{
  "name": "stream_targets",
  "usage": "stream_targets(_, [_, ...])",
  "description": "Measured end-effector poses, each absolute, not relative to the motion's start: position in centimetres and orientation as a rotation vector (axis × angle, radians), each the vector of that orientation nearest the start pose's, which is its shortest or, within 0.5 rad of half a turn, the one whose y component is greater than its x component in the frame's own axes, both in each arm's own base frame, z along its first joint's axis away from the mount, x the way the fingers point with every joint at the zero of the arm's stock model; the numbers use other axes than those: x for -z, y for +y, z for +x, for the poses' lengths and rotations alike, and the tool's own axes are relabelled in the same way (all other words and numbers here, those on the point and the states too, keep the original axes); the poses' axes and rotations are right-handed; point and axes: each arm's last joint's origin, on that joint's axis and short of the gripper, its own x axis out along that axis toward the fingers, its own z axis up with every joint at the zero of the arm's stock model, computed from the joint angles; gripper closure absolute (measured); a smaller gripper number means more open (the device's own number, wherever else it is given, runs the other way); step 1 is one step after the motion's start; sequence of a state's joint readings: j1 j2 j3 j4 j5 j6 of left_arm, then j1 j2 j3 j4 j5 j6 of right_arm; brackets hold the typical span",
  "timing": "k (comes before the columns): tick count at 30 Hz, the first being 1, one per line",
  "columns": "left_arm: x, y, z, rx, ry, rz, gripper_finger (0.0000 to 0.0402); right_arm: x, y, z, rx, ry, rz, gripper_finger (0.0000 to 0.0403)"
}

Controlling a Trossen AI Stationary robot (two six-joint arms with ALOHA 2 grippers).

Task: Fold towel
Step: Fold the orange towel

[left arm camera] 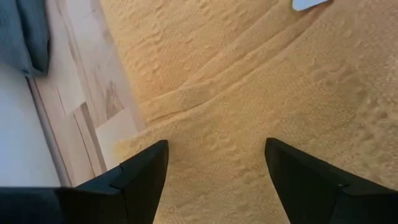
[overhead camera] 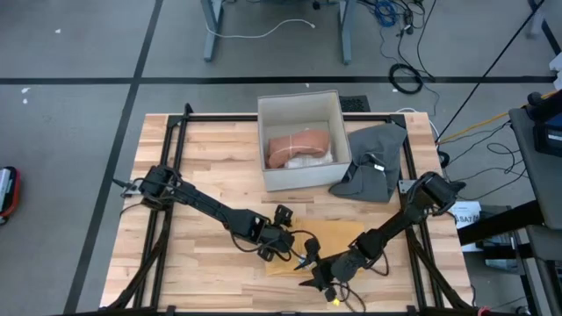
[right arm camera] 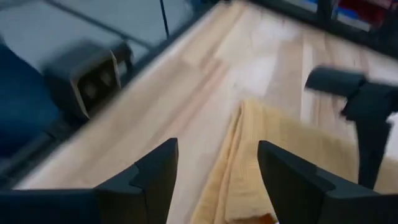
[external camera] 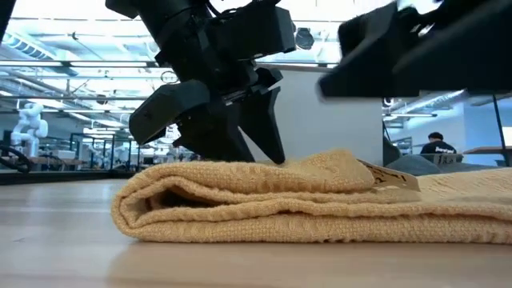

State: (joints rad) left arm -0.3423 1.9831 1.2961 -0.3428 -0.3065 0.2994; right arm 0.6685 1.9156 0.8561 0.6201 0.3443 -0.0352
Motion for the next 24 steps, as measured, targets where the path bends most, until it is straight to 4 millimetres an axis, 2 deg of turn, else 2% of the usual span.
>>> stream_targets(4, [-15.4, -12.8, 38.1, 0.171, 0.976, 0.582, 0.0127, -11.8, 22.6, 30.2, -0.278, 0.501, -0.299, 0.0199])
stream_targets(8, [-15.5, -13.2, 38.0, 0.192, 0.968, 0.575, 0.0127, -11.7, 23.0, 30.8, -0.25, 0.567, -0.307, 0.0213])
stream_targets(16, [-15.8, -14.6, 37.8, 0.217, 0.942, 0.579, 0.0127, -12.2, 22.8, 30.8, -0.191, 0.598, -0.319, 0.0243])
stream_targets(24, [-15.9, -14.7, 37.8, 0.218, 0.939, 0.576, 0.0127, -11.8, 22.2, 30.2, -0.148, 0.693, -0.326, 0.0262])
